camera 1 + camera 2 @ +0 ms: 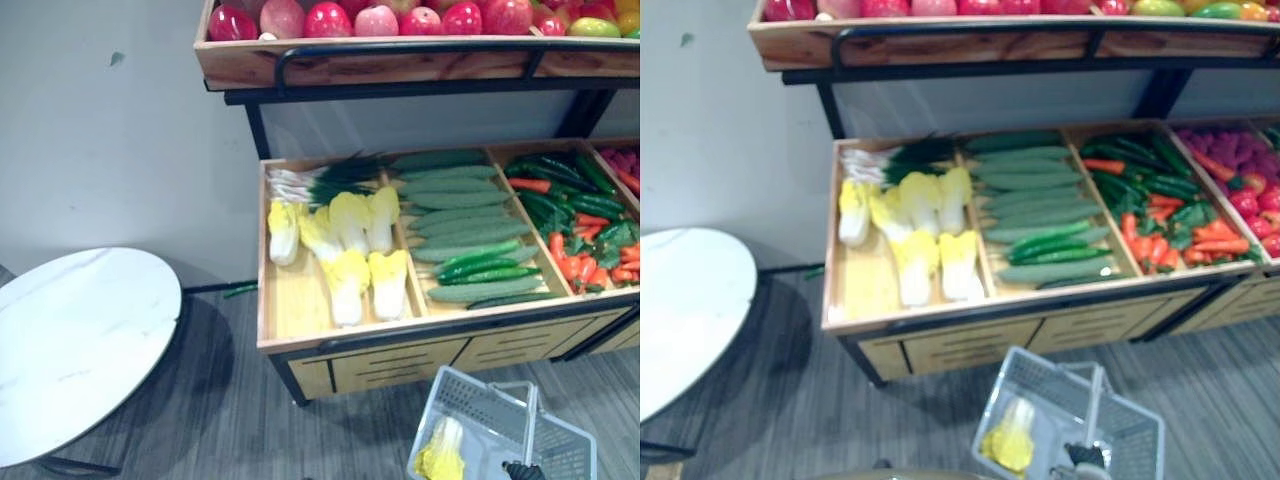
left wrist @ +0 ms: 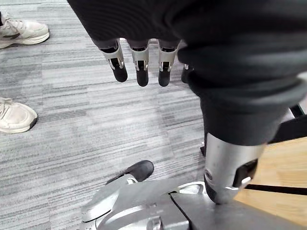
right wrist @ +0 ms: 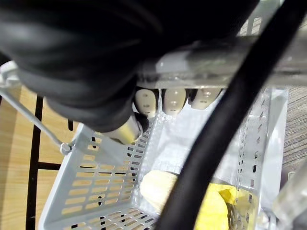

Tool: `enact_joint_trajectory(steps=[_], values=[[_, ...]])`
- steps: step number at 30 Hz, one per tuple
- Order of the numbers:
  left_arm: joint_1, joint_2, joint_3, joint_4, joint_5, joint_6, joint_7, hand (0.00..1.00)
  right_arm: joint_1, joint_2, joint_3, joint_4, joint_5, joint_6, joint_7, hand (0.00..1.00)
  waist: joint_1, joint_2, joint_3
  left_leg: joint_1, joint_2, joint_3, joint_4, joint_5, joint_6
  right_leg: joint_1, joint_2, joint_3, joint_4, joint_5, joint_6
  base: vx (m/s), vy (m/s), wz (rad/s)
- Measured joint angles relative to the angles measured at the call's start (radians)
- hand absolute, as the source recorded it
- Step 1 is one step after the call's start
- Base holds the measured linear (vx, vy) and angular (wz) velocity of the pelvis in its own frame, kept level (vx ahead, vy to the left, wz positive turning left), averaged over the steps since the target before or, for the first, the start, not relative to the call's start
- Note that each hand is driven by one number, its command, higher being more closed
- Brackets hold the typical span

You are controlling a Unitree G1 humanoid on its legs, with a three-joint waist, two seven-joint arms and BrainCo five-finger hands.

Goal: Pick vegetable in the basket

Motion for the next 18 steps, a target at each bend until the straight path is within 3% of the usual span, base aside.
enact_joint_trajectory(steps=[3, 6, 8, 10, 11, 12, 13, 16, 18], values=[[-0.016, 0.017, -0.054, 0.001, 0.000, 0.001, 0.001, 0.00, 0.003, -0.004, 0.001, -0.027, 0.001, -0.003, 0.001, 1.00, -0.004, -0.004, 0.015, 0.034, -0.018, 0.043, 0.007, -0.020, 0.004, -0.054, -0.050, 0.060, 0.128, -0.044, -0.005, 0.04, 0.041, -0.37], [-0.057, 0.047, -0.112, 0.007, 0.000, 0.001, 0.001, 0.00, 0.002, 0.008, -0.002, -0.079, 0.004, -0.015, 0.001, 1.00, -0.027, -0.011, 0.058, 0.032, -0.018, 0.101, 0.065, -0.065, 0.009, -0.123, -0.070, 0.155, 0.206, -0.028, -0.031, 0.00, 0.045, -0.60], [-0.093, 0.049, -0.113, 0.039, 0.000, 0.002, 0.004, 0.00, 0.003, 0.018, 0.000, -0.109, 0.021, -0.020, 0.001, 1.00, -0.034, -0.002, 0.065, 0.035, 0.003, 0.172, 0.071, -0.079, 0.009, -0.169, -0.043, 0.198, 0.198, 0.043, -0.066, -0.01, 0.052, -1.05], [-0.128, 0.049, -0.108, 0.039, 0.000, 0.002, 0.003, 0.00, 0.002, 0.040, 0.006, -0.137, 0.048, -0.020, 0.013, 1.00, -0.053, 0.008, 0.087, 0.032, 0.043, 0.285, 0.093, -0.089, 0.042, -0.187, 0.017, 0.187, 0.062, 0.217, -0.090, -0.04, 0.065, -1.36], [-0.133, 0.047, -0.107, 0.030, 0.000, -0.001, 0.001, 0.00, 0.001, 0.040, 0.008, -0.139, 0.050, -0.020, 0.018, 1.00, -0.052, 0.026, 0.094, 0.031, 0.063, 0.326, 0.094, -0.093, 0.055, -0.176, 0.035, 0.179, 0.005, 0.272, -0.093, -0.12, 0.043, -1.42], [-0.146, 0.042, -0.084, 0.014, 0.000, -0.014, -0.001, 0.00, -0.011, 0.048, 0.018, -0.143, 0.050, -0.023, 0.021, 1.00, -0.058, 0.011, 0.128, 0.032, 0.071, 0.390, 0.108, -0.108, 0.071, -0.207, -0.001, 0.070, 0.171, 0.155, -0.134, -0.14, 0.046, -1.33], [-0.160, 0.040, -0.070, 0.000, 0.000, -0.019, -0.002, 0.00, -0.015, 0.047, 0.019, -0.145, 0.053, -0.022, 0.020, 1.00, -0.059, -0.005, 0.133, 0.035, 0.073, 0.436, 0.116, -0.115, 0.076, -0.223, -0.049, -0.024, 0.374, 0.031, -0.148, -0.08, 0.053, -1.24], [-0.148, 0.040, -0.067, 0.000, -0.001, -0.016, -0.014, 0.00, -0.027, 0.044, 0.028, -0.093, 0.056, -0.016, 0.018, 1.00, -0.052, -0.021, 0.132, 0.051, 0.094, 0.567, 0.140, -0.118, 0.077, -0.146, -0.106, -0.134, 0.562, -0.019, -0.148, 0.02, 0.002, -1.22], [-0.144, 0.039, -0.035, 0.000, -0.034, -0.009, -0.021, 0.00, -0.054, 0.043, 0.048, -0.054, 0.045, -0.014, 0.020, 1.00, -0.049, -0.032, 0.128, 0.052, 0.112, 0.654, 0.173, -0.118, 0.077, -0.108, -0.126, -0.144, 0.529, -0.012, -0.134, 0.04, -0.137, -1.75]])
